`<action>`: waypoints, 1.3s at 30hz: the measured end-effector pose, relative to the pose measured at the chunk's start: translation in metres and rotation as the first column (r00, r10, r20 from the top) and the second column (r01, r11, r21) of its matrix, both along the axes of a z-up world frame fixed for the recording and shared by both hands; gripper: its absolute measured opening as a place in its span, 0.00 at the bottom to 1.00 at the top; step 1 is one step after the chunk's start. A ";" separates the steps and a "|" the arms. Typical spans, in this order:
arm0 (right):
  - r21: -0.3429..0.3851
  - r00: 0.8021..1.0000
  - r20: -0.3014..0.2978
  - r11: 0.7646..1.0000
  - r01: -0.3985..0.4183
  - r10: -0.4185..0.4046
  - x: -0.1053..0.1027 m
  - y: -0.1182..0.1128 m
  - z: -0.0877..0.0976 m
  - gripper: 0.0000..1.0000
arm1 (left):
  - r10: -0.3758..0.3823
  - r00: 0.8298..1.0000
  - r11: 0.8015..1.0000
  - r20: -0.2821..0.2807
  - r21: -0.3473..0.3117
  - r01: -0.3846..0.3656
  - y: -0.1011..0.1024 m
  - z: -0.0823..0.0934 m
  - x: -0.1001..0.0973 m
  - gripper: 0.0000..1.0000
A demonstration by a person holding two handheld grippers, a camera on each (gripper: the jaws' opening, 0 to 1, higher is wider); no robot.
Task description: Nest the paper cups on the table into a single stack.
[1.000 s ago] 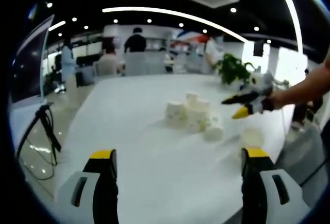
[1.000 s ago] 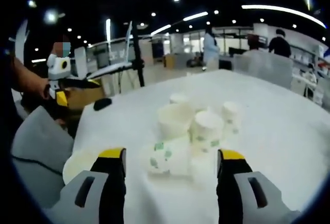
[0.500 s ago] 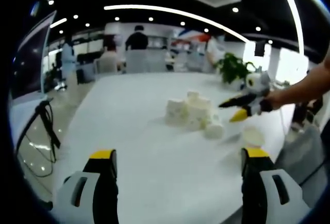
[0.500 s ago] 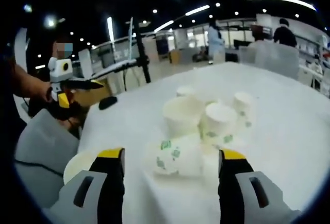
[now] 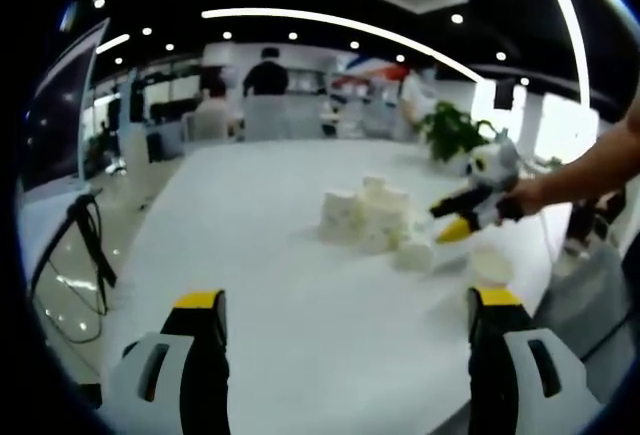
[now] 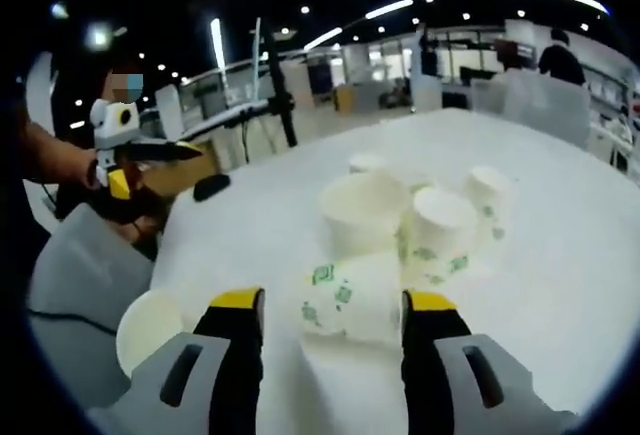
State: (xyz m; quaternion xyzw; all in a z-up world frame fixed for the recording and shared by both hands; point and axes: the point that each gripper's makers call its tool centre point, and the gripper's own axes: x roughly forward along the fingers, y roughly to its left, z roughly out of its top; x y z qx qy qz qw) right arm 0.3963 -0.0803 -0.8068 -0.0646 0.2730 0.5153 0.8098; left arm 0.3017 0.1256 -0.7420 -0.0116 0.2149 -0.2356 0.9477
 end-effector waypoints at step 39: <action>0.090 0.988 -0.128 0.993 -0.071 0.082 -0.034 0.002 0.014 0.00 | -0.016 1.000 1.000 -0.006 0.003 0.016 -0.003 -0.001 -0.005 0.98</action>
